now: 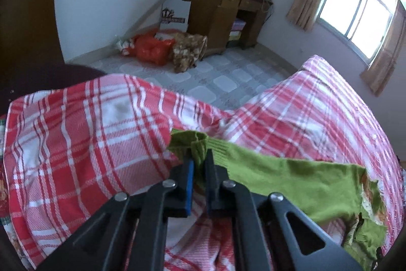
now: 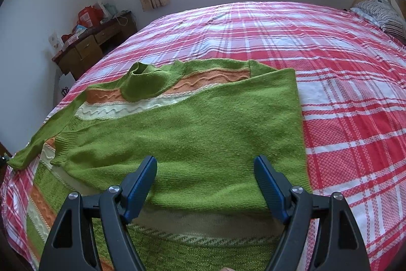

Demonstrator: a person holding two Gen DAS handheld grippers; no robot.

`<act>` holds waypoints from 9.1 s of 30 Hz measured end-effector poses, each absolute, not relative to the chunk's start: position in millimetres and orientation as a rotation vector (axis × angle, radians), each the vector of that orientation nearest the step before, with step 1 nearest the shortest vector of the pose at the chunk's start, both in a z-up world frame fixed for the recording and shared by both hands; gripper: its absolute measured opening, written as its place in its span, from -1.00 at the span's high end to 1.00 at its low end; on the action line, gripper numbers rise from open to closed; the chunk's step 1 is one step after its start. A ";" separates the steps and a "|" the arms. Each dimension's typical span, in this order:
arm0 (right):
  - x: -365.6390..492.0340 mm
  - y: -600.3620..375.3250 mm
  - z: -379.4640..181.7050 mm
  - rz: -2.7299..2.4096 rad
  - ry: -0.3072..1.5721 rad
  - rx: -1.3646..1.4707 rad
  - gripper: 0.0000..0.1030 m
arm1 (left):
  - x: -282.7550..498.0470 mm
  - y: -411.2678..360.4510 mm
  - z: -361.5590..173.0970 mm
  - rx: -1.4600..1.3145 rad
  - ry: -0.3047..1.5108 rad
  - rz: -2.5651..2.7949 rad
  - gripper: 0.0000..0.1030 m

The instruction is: Fold small clothes

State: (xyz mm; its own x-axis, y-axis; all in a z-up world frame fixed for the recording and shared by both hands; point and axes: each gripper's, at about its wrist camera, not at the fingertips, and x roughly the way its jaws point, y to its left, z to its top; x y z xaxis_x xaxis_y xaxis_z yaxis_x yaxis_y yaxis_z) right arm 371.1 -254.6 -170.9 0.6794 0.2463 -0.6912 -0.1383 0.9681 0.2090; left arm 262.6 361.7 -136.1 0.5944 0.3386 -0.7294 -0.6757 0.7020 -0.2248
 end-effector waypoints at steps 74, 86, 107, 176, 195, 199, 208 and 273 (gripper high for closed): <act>346.7 -317.8 -164.6 0.255 0.585 0.520 -0.63 | 425.0 -128.9 -108.9 -0.071 0.773 -0.178 0.17; 346.7 -320.3 -165.5 0.243 0.585 0.533 -0.64 | 392.4 40.5 -125.5 0.140 0.696 0.275 -0.51; 352.2 -315.9 -167.6 0.214 0.618 0.496 -0.65 | 366.2 94.8 -143.8 0.020 0.757 0.261 -0.69; 376.5 -277.7 -148.1 0.123 0.836 0.042 -0.06 | 358.5 141.4 -165.7 -0.283 0.800 0.180 -1.00; 363.1 -232.2 -173.4 0.328 0.846 -0.024 -0.06 | 364.0 104.4 -184.9 -0.097 0.883 0.229 -1.00; 360.2 -230.1 -173.2 0.309 0.842 -0.036 -0.06 | 363.0 105.1 -184.5 -0.107 0.881 0.222 -1.00; 350.7 -228.1 -172.6 0.292 0.832 -0.055 -0.07 | 352.5 94.0 -183.7 -0.065 0.882 0.220 -1.00; 140.5 -229.8 -182.0 0.343 0.780 -0.021 -0.31 | 123.4 93.7 -180.6 -0.093 0.885 -0.064 -0.67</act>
